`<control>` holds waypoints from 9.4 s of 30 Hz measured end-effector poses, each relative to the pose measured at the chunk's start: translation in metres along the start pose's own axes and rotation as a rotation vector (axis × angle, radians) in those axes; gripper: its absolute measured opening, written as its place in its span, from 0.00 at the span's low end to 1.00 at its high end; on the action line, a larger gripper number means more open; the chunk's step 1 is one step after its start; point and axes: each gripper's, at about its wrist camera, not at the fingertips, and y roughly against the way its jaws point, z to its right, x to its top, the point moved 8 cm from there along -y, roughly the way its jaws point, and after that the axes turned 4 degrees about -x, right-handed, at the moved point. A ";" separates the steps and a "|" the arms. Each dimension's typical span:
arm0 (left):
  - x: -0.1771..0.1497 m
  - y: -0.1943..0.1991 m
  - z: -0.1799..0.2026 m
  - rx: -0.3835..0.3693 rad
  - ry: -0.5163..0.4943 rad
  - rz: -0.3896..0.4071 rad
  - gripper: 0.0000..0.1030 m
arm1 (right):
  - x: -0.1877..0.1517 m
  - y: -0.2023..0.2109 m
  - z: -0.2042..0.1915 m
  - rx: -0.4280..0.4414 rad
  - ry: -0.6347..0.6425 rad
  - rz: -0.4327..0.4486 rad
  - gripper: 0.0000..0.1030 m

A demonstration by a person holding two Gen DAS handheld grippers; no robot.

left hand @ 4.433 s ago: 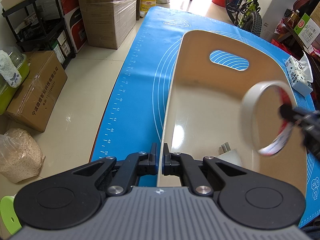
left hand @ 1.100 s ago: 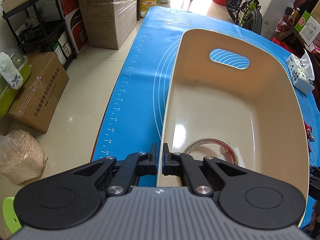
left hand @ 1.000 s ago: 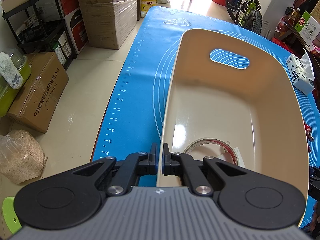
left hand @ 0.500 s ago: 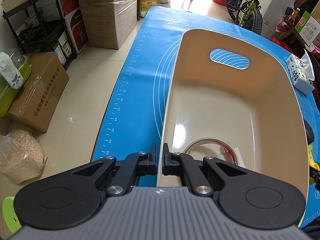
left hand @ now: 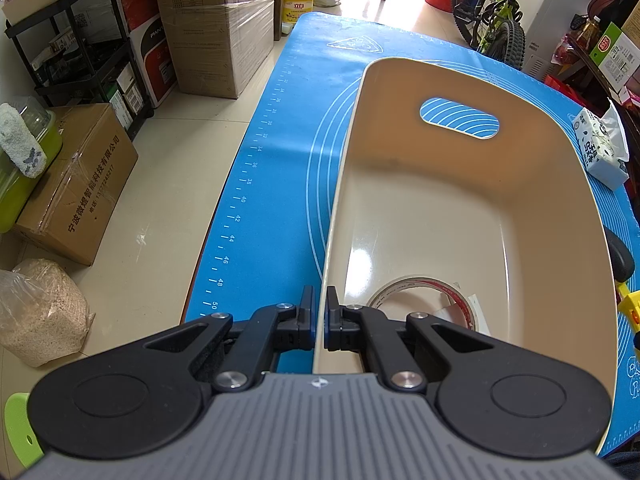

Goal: Organize rigid objects
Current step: 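Carry the yellow part with the right tool into the basket, then move the right tool back to the white pill bottle and grasp it, then carry the pill bottle with the right tool into the basket and release, then move the right tool to the white charger block and grasp it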

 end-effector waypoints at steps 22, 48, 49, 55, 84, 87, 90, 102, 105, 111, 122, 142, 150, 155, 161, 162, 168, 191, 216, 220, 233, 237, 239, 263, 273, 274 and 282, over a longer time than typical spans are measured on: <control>0.000 0.000 0.000 0.000 -0.001 0.000 0.05 | 0.049 0.059 -0.008 0.016 0.053 0.155 0.48; -0.001 0.000 0.002 0.003 -0.004 -0.002 0.05 | 0.093 0.007 -0.178 0.240 0.144 0.185 0.48; -0.001 0.000 0.002 0.002 -0.005 -0.002 0.05 | 0.091 0.002 -0.183 0.238 0.153 0.174 0.48; 0.000 -0.001 0.003 0.004 -0.008 -0.003 0.05 | 0.070 -0.022 -0.203 0.244 0.206 0.089 0.48; -0.001 -0.001 0.003 0.005 -0.009 -0.003 0.05 | 0.081 0.036 -0.123 0.247 0.104 0.167 0.69; -0.001 -0.001 0.003 0.005 -0.009 -0.003 0.05 | 0.078 0.037 -0.094 0.201 0.070 0.171 0.70; -0.001 -0.001 0.003 0.005 -0.009 -0.003 0.05 | 0.070 0.032 -0.067 0.154 0.054 0.159 0.70; -0.001 0.000 0.002 0.005 -0.009 -0.004 0.05 | 0.018 -0.010 -0.020 0.101 -0.011 0.038 0.70; -0.001 -0.001 0.003 0.005 -0.009 -0.003 0.05 | 0.008 -0.018 -0.018 0.110 -0.012 0.012 0.70; 0.000 -0.001 0.003 0.005 -0.009 -0.004 0.05 | -0.007 -0.028 -0.021 0.134 -0.006 -0.031 0.71; 0.000 -0.001 0.003 0.006 -0.009 -0.003 0.05 | -0.016 -0.041 -0.048 0.198 0.084 -0.063 0.73; 0.000 0.000 0.002 0.007 -0.009 -0.003 0.05 | -0.020 -0.067 -0.087 0.207 0.146 -0.081 0.43; -0.001 0.000 0.000 0.007 -0.009 -0.003 0.05 | -0.015 -0.053 -0.076 0.171 0.107 -0.044 0.43; -0.001 0.000 0.000 0.007 -0.008 -0.003 0.05 | -0.003 -0.041 -0.060 0.137 0.055 0.002 0.43; -0.001 0.000 0.000 0.007 -0.009 -0.003 0.05 | 0.019 -0.018 -0.046 0.095 0.006 0.081 0.43; -0.001 0.000 0.000 0.007 -0.009 -0.003 0.05 | 0.023 -0.013 -0.045 0.088 0.000 0.097 0.43; 0.000 0.000 0.000 0.007 -0.008 -0.003 0.05 | 0.054 0.011 -0.044 0.067 -0.034 0.193 0.43; 0.000 0.000 0.000 0.008 -0.009 -0.004 0.05 | 0.083 0.002 -0.164 0.222 0.114 0.204 0.43; 0.000 0.000 -0.001 0.009 -0.010 -0.004 0.05 | 0.053 -0.022 -0.201 0.199 0.262 0.100 0.50; 0.000 0.000 0.000 0.009 -0.010 -0.004 0.05 | 0.058 -0.016 -0.195 0.216 0.232 0.118 0.58; 0.000 0.000 0.000 0.009 -0.009 -0.004 0.05 | 0.079 0.024 -0.118 0.185 0.095 0.230 0.62; 0.000 -0.001 0.000 0.011 -0.011 -0.005 0.05 | 0.081 0.022 -0.083 0.124 0.071 0.241 0.62; 0.000 0.000 -0.001 0.012 -0.012 -0.005 0.05 | 0.079 0.016 -0.066 0.093 0.058 0.235 0.62; -0.001 0.000 0.001 0.027 -0.022 -0.007 0.06 | 0.035 -0.078 -0.064 0.081 0.124 0.082 0.50; 0.000 0.000 0.001 0.030 -0.024 -0.007 0.06 | 0.033 -0.091 -0.069 0.048 0.146 0.093 0.35; 0.000 0.000 0.001 0.030 -0.023 -0.007 0.06 | 0.033 -0.091 -0.069 0.049 0.143 0.094 0.34; 0.000 0.000 0.002 0.030 -0.023 -0.007 0.06 | 0.032 -0.091 -0.056 0.052 0.082 0.072 0.31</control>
